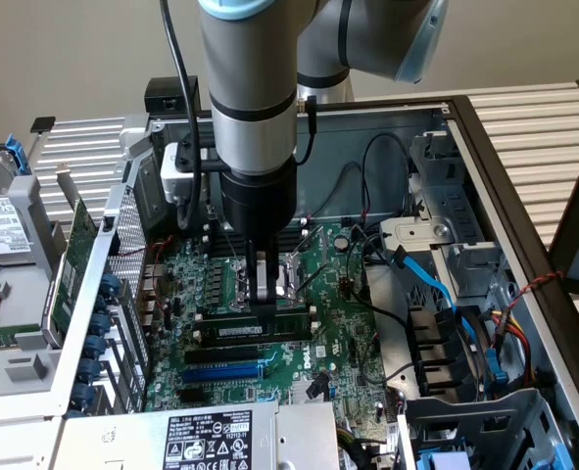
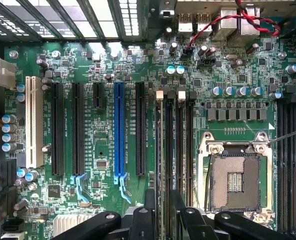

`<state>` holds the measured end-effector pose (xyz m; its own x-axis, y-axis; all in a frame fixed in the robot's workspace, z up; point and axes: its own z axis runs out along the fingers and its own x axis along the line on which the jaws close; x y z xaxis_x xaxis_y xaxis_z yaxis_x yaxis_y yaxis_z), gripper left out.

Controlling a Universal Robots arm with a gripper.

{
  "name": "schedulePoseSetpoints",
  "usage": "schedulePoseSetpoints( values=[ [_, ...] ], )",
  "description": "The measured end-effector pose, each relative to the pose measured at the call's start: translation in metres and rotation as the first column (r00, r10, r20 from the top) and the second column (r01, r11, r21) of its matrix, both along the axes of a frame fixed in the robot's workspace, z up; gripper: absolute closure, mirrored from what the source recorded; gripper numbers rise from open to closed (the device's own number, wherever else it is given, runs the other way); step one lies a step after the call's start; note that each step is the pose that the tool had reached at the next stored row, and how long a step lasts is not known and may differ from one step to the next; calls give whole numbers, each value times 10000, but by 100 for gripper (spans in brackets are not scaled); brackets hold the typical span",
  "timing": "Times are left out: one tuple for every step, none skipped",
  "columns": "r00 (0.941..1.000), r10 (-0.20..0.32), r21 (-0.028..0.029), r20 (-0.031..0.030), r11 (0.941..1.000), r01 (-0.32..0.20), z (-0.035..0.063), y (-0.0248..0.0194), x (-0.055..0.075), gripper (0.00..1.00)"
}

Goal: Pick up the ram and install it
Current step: 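Press down the ram until it locks into place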

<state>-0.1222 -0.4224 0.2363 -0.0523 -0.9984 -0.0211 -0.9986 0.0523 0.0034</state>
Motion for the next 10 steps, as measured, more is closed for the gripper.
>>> schedulePoseSetpoints(
  values=[
    [10000, -1, -1, -1, 10000, 1, 2, 0, -4, 74],
    [10000, -2, -2, -2, 10000, 2, 6, 0, -6, 74],
    [10000, -2, -4, -3, 10000, 2, 13, 0, -7, 74],
    [10000, -4, -2, -2, 10000, 4, 18, 0, -9, 74],
    [10000, -6, 1, 0, 10000, 6, 25, 0, -10, 74],
    [10000, -11, -1, -2, 10000, 11, 36, 0, -11, 74],
    [10000, -18, -1, -5, 10000, 18, 48, 0, -13, 74],
    [10000, -24, 0, -9, 10000, 24, 60, 0, -15, 74],
    [10000, -32, 0, -22, 10000, 32, 71, -1, -16, 74],
    [10000, -40, -1, -41, 10000, 40, 81, -3, -17, 76]
  ],
)
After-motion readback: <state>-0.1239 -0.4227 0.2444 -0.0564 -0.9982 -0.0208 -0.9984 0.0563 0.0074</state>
